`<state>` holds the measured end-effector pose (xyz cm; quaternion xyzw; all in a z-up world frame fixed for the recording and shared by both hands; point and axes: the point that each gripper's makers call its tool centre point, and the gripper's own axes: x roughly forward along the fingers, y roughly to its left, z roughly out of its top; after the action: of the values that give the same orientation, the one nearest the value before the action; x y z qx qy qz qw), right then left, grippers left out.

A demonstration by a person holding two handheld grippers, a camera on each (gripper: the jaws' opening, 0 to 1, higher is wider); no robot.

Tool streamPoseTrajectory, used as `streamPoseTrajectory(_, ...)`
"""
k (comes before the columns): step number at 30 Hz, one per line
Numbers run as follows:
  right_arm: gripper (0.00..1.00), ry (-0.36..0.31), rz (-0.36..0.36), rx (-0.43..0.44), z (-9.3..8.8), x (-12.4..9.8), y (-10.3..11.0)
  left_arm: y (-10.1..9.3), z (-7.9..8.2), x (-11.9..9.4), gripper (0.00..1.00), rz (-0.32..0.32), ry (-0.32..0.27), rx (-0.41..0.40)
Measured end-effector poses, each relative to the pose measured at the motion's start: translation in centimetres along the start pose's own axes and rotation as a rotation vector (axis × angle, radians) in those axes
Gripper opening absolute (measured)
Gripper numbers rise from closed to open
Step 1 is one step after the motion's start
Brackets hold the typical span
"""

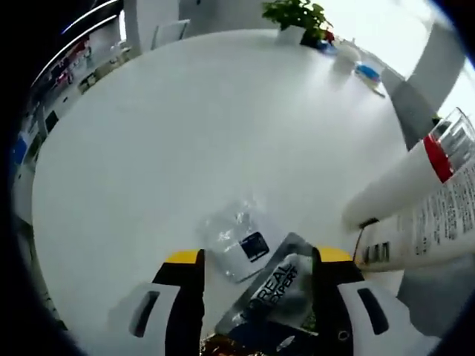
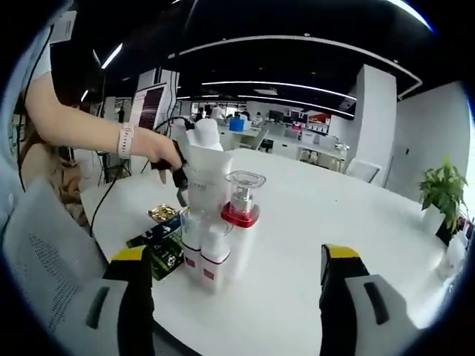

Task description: Arrange the skincare products in the storage area until every visible bottle or jar stands upright without overlapping.

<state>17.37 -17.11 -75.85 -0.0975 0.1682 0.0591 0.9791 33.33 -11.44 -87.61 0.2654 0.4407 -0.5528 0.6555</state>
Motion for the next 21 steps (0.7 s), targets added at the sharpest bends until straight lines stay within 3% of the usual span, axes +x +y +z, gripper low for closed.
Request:
streamPoseTrajectory(14,0.94,0.016,0.0,-0.014,-0.3,0.1,0.1,1.8,1.7,1.1,0.47,0.065,0.005,-0.018)
streamPoseTrajectory(19,0.94,0.021,0.003,-0.015,-0.4,0.1,0.1,1.9,1.9,1.4,0.42,0.126,0.017,-0.022)
streamPoseTrajectory(21,0.94,0.024,-0.001,-0.022,-0.4,0.1,0.1,2.0,1.9,1.4,0.4,0.154,0.03,0.022)
